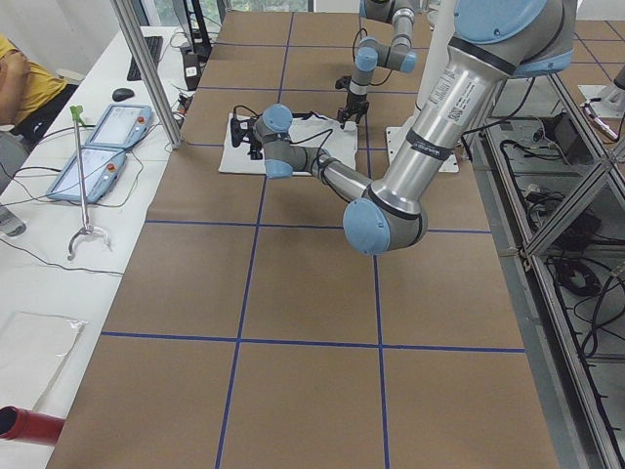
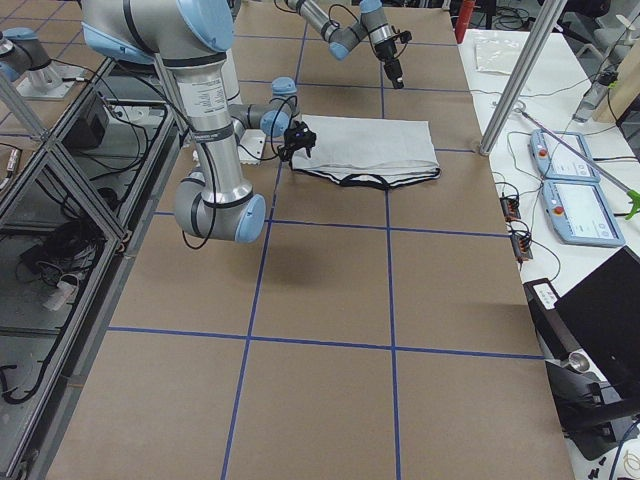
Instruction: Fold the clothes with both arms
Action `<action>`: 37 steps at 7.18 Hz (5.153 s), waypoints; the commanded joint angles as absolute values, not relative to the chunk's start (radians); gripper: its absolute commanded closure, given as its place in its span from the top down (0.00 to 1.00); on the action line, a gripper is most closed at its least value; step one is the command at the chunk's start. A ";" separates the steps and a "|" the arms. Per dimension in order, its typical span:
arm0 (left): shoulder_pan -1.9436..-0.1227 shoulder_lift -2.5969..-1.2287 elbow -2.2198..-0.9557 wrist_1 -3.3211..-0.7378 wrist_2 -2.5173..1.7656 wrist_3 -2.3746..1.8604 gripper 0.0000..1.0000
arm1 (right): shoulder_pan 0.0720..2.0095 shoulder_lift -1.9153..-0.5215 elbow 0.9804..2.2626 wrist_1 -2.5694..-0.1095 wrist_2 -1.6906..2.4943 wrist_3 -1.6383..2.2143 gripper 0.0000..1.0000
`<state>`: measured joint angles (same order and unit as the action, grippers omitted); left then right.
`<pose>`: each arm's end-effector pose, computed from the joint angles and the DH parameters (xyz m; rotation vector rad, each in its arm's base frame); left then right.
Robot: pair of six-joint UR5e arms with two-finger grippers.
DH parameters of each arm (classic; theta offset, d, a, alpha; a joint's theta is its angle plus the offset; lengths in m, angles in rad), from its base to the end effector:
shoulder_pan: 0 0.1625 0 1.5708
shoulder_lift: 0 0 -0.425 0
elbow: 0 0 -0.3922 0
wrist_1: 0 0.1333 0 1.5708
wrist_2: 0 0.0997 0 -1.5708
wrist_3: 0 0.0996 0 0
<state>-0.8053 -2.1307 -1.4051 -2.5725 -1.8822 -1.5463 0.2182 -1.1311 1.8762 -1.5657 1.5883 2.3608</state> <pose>0.4099 -0.5749 0.2903 0.3231 1.3807 -0.4300 -0.5671 -0.2605 0.2860 -0.2370 -0.7446 0.9523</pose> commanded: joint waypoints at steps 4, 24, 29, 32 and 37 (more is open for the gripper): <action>-0.805 -2.132 -1.407 -2.572 -1.882 -1.546 0.67 | 0.212 -1.137 1.879 -1.565 1.591 2.361 0.00; -0.130 -1.844 -1.937 -1.973 -1.474 -2.194 0.61 | 0.213 -1.193 2.000 -1.574 1.601 2.350 0.00; -0.132 -1.847 -1.933 -1.973 -1.474 -2.194 0.19 | 0.213 -1.193 2.002 -1.574 1.601 2.350 0.00; -0.150 -1.848 -1.946 -1.973 -1.474 -2.195 0.00 | 0.215 -1.193 2.003 -1.574 1.601 2.350 0.00; -0.124 -1.839 -2.058 -1.933 -1.474 -2.240 0.00 | 0.157 -1.250 2.109 -1.577 1.594 2.361 0.00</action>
<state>-0.1455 -1.8398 -2.0170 -1.9612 -1.4742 -2.2208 0.1932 -1.2207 2.0649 -1.5767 1.5988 2.3548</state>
